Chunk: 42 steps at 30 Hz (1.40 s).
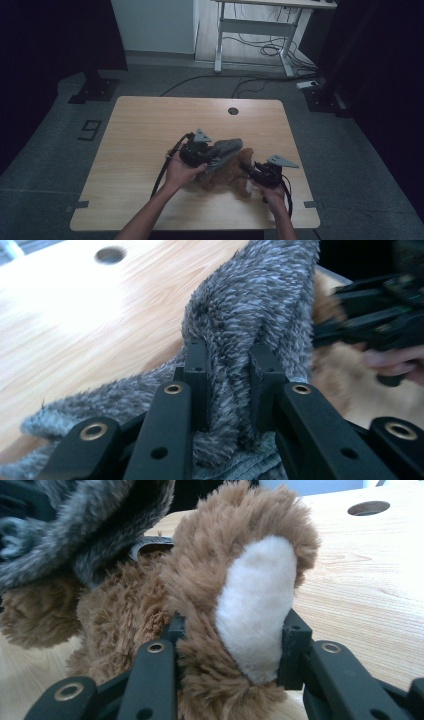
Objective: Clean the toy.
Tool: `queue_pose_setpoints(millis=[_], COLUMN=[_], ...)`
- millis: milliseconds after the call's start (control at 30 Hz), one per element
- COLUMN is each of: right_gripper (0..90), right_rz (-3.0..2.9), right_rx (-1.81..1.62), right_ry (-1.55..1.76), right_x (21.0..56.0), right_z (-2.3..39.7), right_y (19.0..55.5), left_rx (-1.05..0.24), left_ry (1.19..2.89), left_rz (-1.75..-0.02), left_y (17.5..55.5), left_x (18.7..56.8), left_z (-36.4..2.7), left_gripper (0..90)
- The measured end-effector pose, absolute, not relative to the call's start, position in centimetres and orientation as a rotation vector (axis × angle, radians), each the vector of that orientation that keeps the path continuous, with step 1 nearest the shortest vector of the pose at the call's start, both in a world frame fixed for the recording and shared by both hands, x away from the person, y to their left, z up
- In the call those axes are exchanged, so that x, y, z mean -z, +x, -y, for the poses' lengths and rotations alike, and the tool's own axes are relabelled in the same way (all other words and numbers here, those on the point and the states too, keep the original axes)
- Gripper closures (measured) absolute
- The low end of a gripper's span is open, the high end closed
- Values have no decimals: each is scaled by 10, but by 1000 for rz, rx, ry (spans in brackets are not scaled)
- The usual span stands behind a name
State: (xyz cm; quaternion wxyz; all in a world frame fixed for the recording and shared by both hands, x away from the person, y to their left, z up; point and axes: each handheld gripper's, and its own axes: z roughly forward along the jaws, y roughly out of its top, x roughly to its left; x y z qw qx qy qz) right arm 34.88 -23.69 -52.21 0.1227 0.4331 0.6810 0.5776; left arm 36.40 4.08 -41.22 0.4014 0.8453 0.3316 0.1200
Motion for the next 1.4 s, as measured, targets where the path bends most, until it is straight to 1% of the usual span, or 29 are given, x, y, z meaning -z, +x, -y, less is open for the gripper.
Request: queue_pose_setpoints(millis=[33,67,100,133,267,333,467,567,767,933,1067,1133,1167,1200,1233,1333,1400], right_gripper=[621,621,621,621,621,621,621,620,619,619,620,620,621,621,621,621,621], right_rz=[-1987,-1984,-1985,-1984,-1987,-1984,-1986,-1984,-1989,-1990,-1985,-1974,-1971,-1971,-1973,-1971,-1970], right_rx=[-1684,-1684,-1683,-1683,-1673,-1682,-1682,-1685,-1693,-1697,-1692,-1697,-1698,-1698,-1695,-1693,-1688], right_ry=[1260,1258,1258,1258,1254,1260,1265,1266,1258,1255,1243,1238,1236,1236,1237,1233,1221], right_x=[522,522,522,522,521,522,522,521,522,521,521,522,521,521,521,521,520], right_z=[237,237,237,237,238,238,238,239,238,238,237,237,236,236,236,235,236], right_y=[349,349,348,348,348,348,349,348,349,348,348,348,348,348,348,348,347], left_rx=[-303,-303,-314,-311,-293,-277,-298,-314,-306,-314,-350,-345,-336,-336,-321,-328,-354], left_ry=[2146,2146,2165,2174,2201,2186,2189,2179,2123,2102,2132,2136,2142,2142,2149,2186,2217], left_rz=[-799,-799,-779,-780,-805,-813,-822,-851,-904,-917,-872,-858,-835,-835,-823,-818,-819], left_y=[361,361,361,362,369,371,369,370,371,368,362,362,362,362,363,366,369], left_x=[410,410,412,415,428,433,431,431,432,431,421,420,417,417,417,422,430], left_z=[-24,-24,-9,-3,6,0,-9,-24,-53,-59,-40,-34,-22,-22,-10,7,14], left_gripper=[739,739,739,739,741,741,742,742,741,741,740,740,739,739,739,739,739])
